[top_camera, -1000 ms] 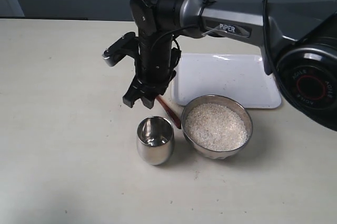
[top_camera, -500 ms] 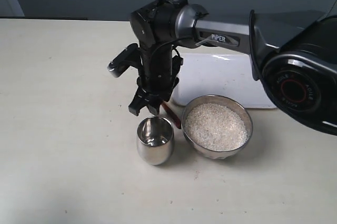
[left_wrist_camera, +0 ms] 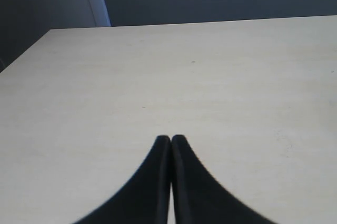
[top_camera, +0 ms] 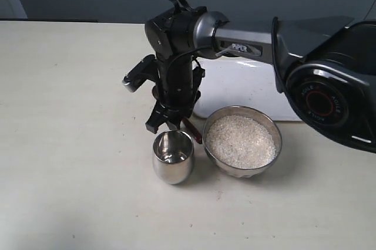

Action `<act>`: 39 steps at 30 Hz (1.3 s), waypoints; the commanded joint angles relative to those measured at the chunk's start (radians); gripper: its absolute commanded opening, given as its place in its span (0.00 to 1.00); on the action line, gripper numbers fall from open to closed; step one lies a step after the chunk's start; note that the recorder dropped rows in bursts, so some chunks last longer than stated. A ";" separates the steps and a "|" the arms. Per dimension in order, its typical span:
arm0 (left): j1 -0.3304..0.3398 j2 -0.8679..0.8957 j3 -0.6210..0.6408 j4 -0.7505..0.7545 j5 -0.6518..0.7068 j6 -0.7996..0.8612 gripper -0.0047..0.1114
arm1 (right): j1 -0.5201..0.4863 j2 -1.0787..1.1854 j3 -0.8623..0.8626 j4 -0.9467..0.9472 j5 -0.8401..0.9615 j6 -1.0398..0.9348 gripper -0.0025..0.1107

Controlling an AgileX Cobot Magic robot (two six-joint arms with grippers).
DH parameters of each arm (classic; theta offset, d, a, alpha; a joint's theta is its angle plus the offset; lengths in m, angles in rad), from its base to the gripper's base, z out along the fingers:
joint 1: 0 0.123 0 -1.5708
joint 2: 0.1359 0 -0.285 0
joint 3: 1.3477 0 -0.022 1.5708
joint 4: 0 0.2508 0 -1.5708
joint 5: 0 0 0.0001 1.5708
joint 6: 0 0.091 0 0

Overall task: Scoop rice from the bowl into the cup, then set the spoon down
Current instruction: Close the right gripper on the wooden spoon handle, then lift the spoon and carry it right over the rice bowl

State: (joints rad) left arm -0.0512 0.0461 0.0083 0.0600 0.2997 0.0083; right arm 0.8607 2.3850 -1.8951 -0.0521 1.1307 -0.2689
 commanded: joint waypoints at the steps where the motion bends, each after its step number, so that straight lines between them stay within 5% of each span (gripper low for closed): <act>1: -0.011 0.001 -0.008 0.006 -0.011 -0.003 0.04 | -0.001 -0.001 -0.004 -0.010 0.003 0.001 0.42; 6: -0.011 0.001 -0.008 0.006 -0.011 -0.003 0.04 | -0.001 -0.001 -0.004 -0.010 0.001 0.001 0.38; 14: -0.011 0.001 -0.008 0.006 -0.011 -0.003 0.04 | -0.001 -0.001 -0.004 -0.010 -0.003 0.001 0.02; 39: -0.011 0.001 -0.008 0.006 -0.013 -0.003 0.04 | -0.001 -0.155 -0.005 -0.081 0.035 -0.051 0.02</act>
State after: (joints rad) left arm -0.0512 0.0461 0.0083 0.0600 0.2997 0.0083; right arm 0.8607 2.2681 -1.8951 -0.0898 1.1083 -0.3087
